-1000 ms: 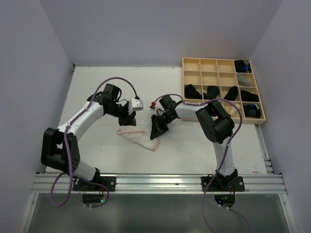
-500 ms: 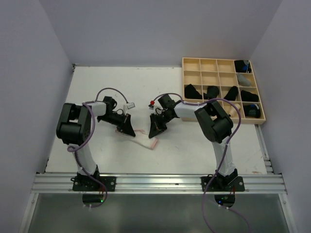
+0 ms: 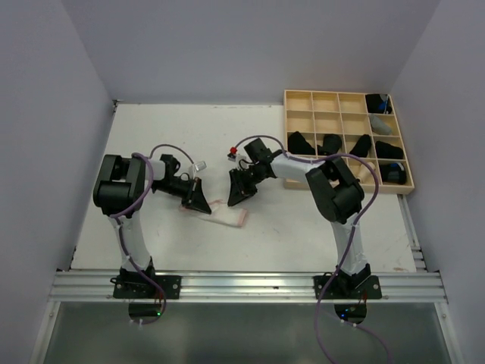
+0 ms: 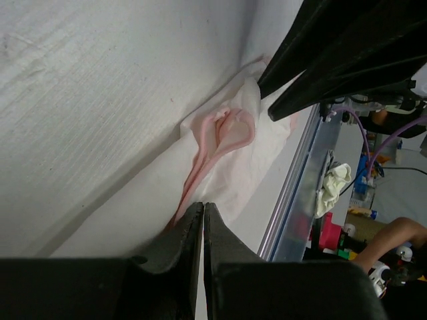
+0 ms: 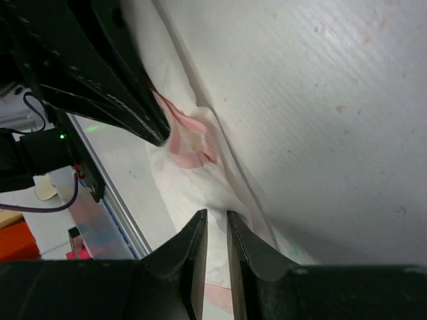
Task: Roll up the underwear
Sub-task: Fold the underwear
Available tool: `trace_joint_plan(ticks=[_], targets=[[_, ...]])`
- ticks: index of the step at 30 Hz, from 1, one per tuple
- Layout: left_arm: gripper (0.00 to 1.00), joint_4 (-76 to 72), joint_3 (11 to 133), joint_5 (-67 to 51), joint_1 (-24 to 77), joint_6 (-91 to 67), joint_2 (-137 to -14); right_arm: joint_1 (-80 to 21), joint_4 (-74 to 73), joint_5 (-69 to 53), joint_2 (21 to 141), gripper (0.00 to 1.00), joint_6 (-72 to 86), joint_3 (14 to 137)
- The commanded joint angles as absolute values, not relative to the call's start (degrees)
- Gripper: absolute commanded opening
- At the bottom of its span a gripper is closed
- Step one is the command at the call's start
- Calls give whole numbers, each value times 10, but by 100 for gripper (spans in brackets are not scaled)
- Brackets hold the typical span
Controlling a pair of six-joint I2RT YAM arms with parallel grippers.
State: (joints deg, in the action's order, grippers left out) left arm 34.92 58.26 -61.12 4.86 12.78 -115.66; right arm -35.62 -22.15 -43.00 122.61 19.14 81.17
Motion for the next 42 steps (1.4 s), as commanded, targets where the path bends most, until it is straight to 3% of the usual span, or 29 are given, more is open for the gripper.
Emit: trace_joint_plan(ticks=[1,8,15,23,32,38,42], targets=[[10,300,597,-520,39,135,-1176,-359,-203,-454,1168,24,170,845],[11,307,606,-519,38,134,-1177,-401,-209,-504,1168,23,217,848],[12,316,612,-514,39,140,-1180,-436,-265,-532,1253,21,208,900],[12,329,613,-500,38,146,-1177,-397,-223,-504,1314,20,257,843],[12,344,626,-489,28,158,-1174,-389,-281,-473,1328,20,205,843],[15,387,679,-521,28,239,-1164,-396,-292,-491,1317,20,192,856],[20,500,750,-596,28,349,-1145,-396,-301,-518,1296,22,181,885]])
